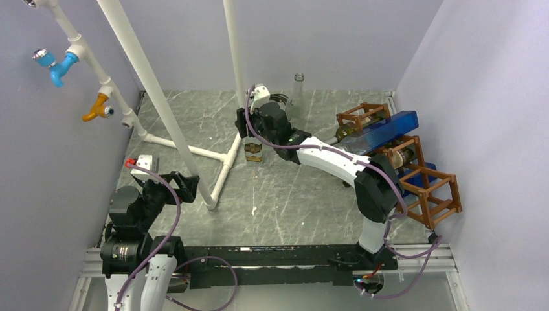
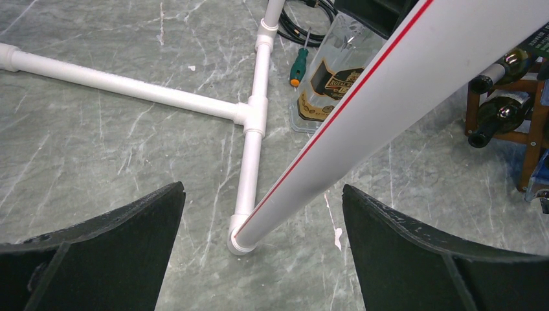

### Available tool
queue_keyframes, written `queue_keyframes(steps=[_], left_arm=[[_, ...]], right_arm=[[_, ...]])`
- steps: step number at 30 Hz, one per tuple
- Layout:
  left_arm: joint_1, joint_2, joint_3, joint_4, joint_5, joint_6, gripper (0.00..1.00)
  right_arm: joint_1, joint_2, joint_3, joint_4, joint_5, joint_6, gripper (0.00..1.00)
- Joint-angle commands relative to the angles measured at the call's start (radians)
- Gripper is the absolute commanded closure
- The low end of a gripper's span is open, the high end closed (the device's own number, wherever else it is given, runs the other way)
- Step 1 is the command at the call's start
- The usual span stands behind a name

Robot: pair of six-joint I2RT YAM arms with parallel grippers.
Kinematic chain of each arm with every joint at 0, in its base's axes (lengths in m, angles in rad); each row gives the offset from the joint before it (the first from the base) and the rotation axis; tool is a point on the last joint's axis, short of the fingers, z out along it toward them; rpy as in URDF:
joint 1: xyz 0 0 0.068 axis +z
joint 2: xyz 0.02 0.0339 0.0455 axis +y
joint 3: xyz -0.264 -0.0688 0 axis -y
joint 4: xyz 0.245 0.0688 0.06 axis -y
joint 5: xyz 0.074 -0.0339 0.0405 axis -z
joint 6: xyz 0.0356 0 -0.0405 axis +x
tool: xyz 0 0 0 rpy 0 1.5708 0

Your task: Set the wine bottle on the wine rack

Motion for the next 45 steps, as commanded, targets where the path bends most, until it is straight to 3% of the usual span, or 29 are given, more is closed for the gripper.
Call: queue_keyframes(steps=[1,5,11,16,22,31,45], left_arm=[[0.007,-0.003,0.017,0.028,0.004,-0.01,0.02],[0.007,-0.008,0.017,0.029,0.01,-0.008,0.02],[0.007,-0.015,0.014,0.034,0.011,-0.008,0.02],[0.007,0.002,0.017,0.032,0.018,-0.006,0.03],[0.007,-0.008,0.016,0.031,0.009,-0.009,0.02],[0.007,0.01,0.019,0.031,0.018,-0.005,0.03],[0.007,-0.001,0.016,0.036,0.028,-0.004,0.03]], right_arm=[[0.013,-0.005,0.044,-0.005,0.055,0.009,0.51],[0.021,-0.004,0.061,-0.048,0.101,0.003,0.81],[0.04,-0.054,0.011,-0.06,0.156,-0.038,0.87],[0.047,-0.091,0.018,-0.081,0.177,-0.053,1.0],[0.05,-0.183,-0.034,-0.109,0.138,-0.062,1.0],[0.05,-0.403,-0.142,-0.052,0.092,-0.203,1.0],[0.05,-0.75,-0.18,-0.103,-0.079,-0.52,1.0]])
